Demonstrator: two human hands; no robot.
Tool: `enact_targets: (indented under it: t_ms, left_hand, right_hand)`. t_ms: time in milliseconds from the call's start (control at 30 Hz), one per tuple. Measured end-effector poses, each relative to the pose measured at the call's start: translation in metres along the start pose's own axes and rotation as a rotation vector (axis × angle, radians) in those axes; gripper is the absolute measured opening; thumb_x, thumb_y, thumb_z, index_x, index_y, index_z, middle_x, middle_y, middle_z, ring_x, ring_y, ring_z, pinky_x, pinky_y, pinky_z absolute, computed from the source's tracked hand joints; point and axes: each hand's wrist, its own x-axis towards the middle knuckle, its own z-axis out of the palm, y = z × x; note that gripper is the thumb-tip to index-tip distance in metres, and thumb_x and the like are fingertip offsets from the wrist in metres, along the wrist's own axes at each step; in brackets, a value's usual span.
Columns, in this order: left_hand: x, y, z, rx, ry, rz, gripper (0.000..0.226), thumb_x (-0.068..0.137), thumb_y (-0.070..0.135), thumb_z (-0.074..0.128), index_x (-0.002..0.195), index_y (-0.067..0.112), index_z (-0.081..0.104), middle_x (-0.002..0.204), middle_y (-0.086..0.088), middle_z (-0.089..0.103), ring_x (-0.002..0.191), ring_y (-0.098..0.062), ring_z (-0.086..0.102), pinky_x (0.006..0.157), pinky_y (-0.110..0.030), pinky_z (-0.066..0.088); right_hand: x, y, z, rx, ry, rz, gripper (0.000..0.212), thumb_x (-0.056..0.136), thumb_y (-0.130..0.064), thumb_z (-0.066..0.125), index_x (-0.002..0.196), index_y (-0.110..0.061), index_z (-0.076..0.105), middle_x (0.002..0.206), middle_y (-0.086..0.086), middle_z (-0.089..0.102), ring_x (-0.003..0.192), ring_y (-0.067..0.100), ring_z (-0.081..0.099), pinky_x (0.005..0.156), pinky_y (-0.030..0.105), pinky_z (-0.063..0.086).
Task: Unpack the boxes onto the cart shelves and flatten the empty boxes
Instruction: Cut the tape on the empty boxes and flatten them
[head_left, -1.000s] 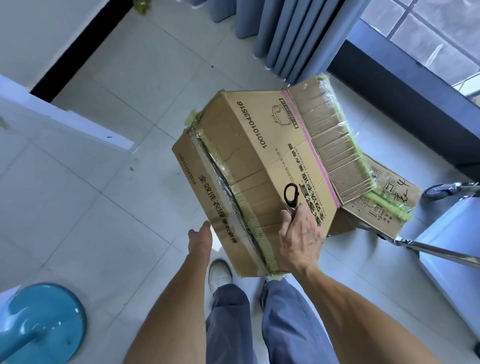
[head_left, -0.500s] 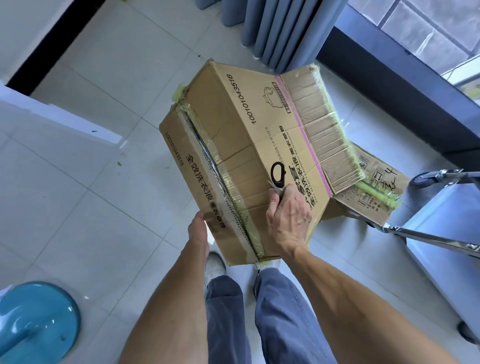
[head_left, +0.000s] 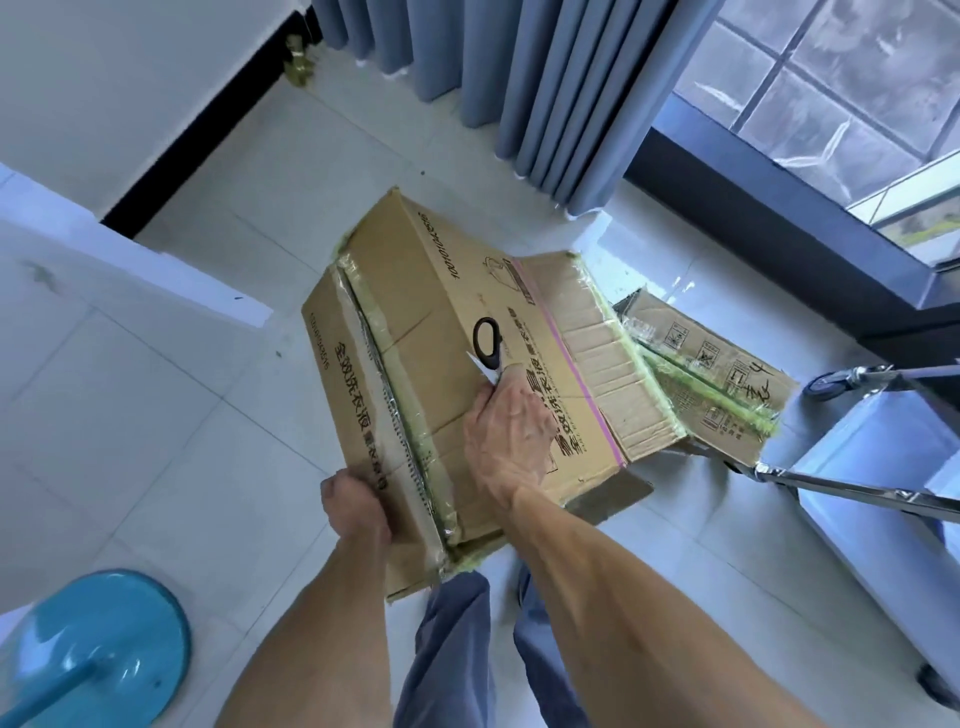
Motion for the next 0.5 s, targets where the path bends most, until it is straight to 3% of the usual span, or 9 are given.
enact_targets:
  t_ms: [133,200,333,400,500]
  left_hand:
    - [-0.016,-0.004,-0.021,0.064,0.017,0.042,0.047,0.1,0.027,0.03,0.132,-0.003,0.049,0.133,-0.026,0.052,0.119,-0.04,0.053,0.1,-0.046,0.045]
    - [-0.022,-0.006,-0.024,0.065,0.075,0.029,0.046,0.099,0.027,0.03,0.129,0.001,0.053,0.129,-0.023,0.057,0.115,-0.04,0.055,0.096,-0.044,0.045]
    - [-0.028,-0.009,-0.038,0.034,0.267,0.047,0.044,0.091,0.03,0.032,0.118,0.013,0.062,0.119,-0.017,0.063,0.103,-0.037,0.056,0.087,-0.043,0.04]
    - [-0.025,-0.003,-0.057,0.057,0.321,0.09,0.042,0.09,0.034,0.03,0.113,0.016,0.06,0.116,-0.018,0.063,0.098,-0.037,0.055,0.083,-0.043,0.04]
    - [-0.011,0.014,-0.089,0.12,0.37,0.204,0.035,0.094,0.037,0.03,0.103,0.014,0.054,0.107,-0.019,0.063,0.085,-0.032,0.05,0.076,-0.04,0.038]
  right_hand:
    - [-0.01,-0.018,-0.017,-0.065,-0.022,-0.024,0.02,0.103,-0.026,0.034,0.083,-0.022,0.035,0.057,-0.009,0.037,0.053,0.01,0.041,0.056,0.029,0.031]
    - [-0.013,-0.023,-0.025,-0.097,0.003,-0.058,0.021,0.101,-0.03,0.034,0.081,-0.021,0.034,0.053,-0.009,0.032,0.047,0.009,0.033,0.052,0.029,0.028]
    - [-0.031,-0.02,-0.034,-0.115,-0.028,-0.105,0.021,0.098,-0.034,0.036,0.084,-0.019,0.038,0.052,-0.008,0.032,0.053,0.019,0.045,0.06,0.032,0.036]
    - [-0.045,-0.017,-0.034,-0.042,-0.051,-0.124,0.018,0.097,-0.031,0.038,0.085,-0.018,0.038,0.057,-0.004,0.046,0.058,0.023,0.051,0.062,0.033,0.037]
    - [-0.062,-0.019,-0.023,0.074,-0.095,-0.076,0.016,0.097,-0.029,0.042,0.094,-0.015,0.048,0.083,0.01,0.066,0.08,0.031,0.061,0.069,0.037,0.035]
